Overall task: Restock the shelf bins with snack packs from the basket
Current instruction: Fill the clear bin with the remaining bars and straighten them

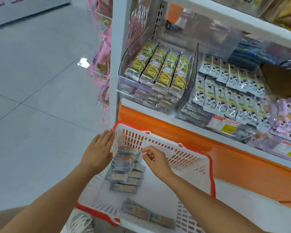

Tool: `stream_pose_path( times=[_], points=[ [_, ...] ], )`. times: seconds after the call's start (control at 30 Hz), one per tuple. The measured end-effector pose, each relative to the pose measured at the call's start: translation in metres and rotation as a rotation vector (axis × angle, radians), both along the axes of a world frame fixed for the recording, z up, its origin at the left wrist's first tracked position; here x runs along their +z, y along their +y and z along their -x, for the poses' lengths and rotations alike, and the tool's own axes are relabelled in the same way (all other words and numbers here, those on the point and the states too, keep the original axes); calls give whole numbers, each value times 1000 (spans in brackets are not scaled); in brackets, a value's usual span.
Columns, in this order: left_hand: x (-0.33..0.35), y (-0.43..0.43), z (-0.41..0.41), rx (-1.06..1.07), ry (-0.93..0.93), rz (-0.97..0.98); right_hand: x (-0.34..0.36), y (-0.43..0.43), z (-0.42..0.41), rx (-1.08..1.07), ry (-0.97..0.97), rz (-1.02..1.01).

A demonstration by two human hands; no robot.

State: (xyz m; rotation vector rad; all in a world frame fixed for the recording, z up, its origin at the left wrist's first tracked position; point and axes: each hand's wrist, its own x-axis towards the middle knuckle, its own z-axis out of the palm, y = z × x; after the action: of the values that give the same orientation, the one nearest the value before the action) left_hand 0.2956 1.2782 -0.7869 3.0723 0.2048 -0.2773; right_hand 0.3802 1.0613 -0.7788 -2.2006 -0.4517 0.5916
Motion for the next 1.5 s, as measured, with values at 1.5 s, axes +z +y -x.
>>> stream_pose_path(
  times=[1.5],
  points=[
    [39,-87,-35,-22,-379,787,74,-29,-22,-267,244,-289]
  ],
)
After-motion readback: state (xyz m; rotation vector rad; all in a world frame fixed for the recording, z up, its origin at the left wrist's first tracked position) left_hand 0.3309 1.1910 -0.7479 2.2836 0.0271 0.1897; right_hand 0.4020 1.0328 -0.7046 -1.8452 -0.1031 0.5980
